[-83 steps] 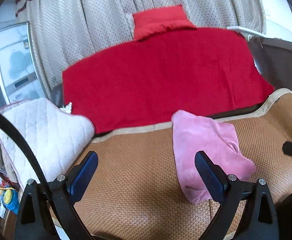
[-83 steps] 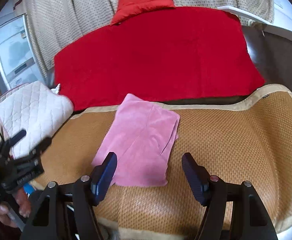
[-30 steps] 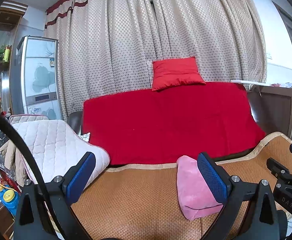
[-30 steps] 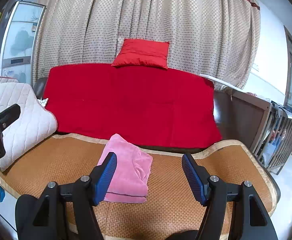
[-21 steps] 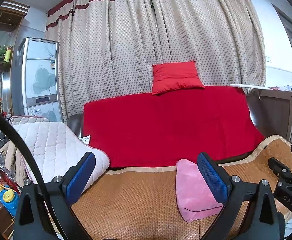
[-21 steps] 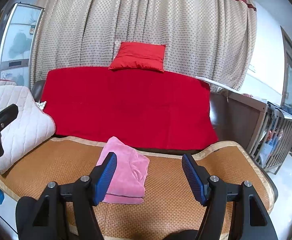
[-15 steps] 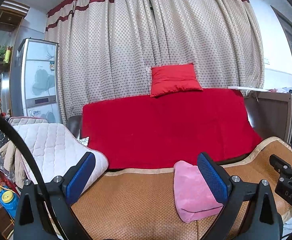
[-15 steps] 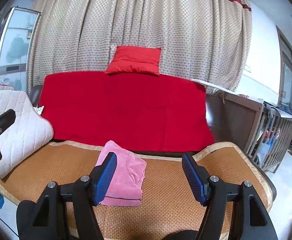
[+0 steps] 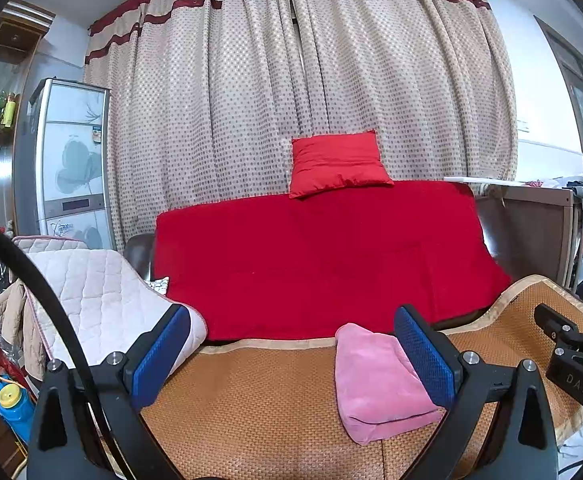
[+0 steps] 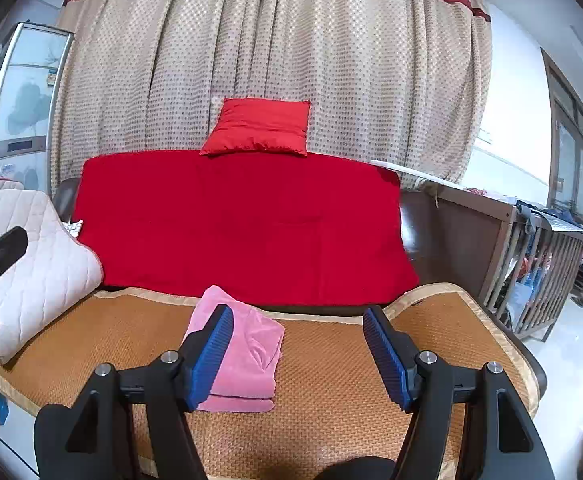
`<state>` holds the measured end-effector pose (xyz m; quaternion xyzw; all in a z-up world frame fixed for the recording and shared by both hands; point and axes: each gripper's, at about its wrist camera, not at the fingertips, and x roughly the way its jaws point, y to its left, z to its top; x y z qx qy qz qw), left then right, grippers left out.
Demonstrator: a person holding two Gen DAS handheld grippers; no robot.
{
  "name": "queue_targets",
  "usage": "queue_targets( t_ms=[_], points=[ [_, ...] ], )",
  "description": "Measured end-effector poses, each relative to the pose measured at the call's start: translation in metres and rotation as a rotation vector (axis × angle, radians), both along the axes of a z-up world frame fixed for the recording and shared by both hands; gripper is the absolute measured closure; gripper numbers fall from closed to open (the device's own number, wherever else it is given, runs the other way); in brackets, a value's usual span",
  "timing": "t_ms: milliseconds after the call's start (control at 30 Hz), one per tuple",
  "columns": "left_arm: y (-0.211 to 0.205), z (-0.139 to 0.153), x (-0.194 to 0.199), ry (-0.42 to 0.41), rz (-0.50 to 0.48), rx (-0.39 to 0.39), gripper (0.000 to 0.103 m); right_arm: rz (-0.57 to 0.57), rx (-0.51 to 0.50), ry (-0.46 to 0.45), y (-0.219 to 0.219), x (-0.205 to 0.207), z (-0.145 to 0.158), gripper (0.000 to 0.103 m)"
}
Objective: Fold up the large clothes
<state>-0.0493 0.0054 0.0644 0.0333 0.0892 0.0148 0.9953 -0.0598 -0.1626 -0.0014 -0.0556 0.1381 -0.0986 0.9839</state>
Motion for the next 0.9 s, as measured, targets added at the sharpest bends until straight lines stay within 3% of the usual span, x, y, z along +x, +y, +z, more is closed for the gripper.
queue_targets(
  t_ms=[900],
  points=[
    [-0.0027,-0.0027,-0.0029,0.019,-0.023,-0.004,0.001,-0.016,0.006,-0.009,-0.0019,-0.0067,0.0012,0.031]
  ],
)
